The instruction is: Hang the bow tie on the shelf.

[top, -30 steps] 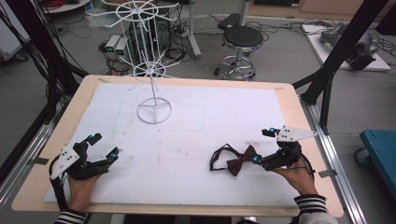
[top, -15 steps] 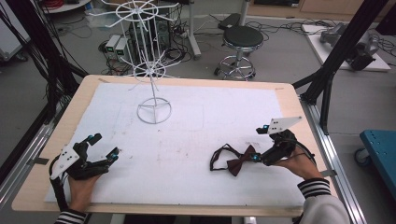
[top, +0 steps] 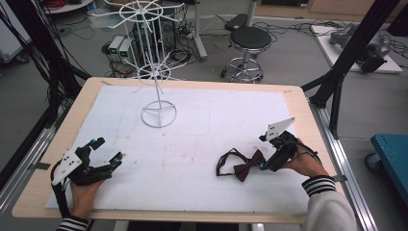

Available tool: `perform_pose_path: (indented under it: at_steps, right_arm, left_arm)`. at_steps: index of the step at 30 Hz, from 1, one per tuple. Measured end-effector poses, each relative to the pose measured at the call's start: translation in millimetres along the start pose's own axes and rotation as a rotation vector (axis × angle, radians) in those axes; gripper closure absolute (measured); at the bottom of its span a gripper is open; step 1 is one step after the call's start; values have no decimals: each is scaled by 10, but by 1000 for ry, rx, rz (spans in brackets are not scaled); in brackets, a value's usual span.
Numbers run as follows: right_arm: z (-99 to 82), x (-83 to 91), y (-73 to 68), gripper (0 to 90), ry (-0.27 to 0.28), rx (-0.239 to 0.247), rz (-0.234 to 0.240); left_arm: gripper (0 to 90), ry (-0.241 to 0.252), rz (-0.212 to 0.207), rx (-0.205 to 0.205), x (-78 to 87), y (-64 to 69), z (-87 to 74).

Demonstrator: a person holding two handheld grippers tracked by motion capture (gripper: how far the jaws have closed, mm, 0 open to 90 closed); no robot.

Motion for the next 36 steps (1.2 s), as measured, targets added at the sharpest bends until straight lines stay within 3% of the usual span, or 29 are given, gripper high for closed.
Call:
perform_pose_path:
  at_steps: [3,9,15,17,25,31,36]
  right_arm:
    - [2,-30,-4,8,-4,11,19]
    - [-56,-107,-11,41,-68,22,55]
    - [-80,-193,0,71,-119,43,61]
    - [-81,-212,-4,161,-133,56,72]
    - [-91,-253,18,178,-159,61,65]
    - [-101,-292,12,274,-201,87,73]
    - [-125,-291,33,413,-221,64,91]
  left_arm:
    - [136,0,1,0,0,1,0]
    - [136,-1,1,0,0,0,0]
    - [136,-1,1,0,-1,0,0]
    - [136,-1,1,1,-2,0,0]
    - [136,-1,0,1,-1,0,0]
    - [136,-1,1,1,-2,0,0]
    - [136,-2,1,0,-1,-1,-1]
Point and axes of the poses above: each handheld gripper's, and its own axes: x roughly backward along the jaws, z roughly out of its top, y roughly to its right, the point moved 6 cm from there along -x, roughly forward along the jaws, and after that the axes turned 8 degrees about -y, right-handed, at the moved point
